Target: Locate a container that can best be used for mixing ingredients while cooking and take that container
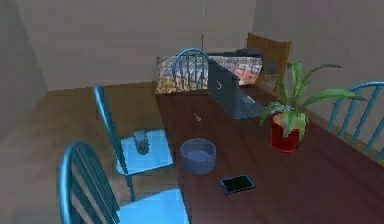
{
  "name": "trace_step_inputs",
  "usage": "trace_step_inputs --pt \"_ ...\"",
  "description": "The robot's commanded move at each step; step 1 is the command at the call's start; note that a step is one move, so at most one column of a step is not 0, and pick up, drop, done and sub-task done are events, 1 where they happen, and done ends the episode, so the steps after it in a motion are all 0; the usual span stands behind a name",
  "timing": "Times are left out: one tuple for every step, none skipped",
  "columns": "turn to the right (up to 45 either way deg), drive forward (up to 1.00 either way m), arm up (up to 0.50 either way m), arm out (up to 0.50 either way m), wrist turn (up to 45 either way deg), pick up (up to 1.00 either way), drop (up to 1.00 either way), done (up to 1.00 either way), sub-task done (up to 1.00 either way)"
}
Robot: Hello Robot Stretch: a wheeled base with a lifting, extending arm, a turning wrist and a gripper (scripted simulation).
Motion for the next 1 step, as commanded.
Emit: trace_step_inputs --pt "-45.0 0.0 0.0 0.0 0.0 0.0 0.0 0.0 0.0"
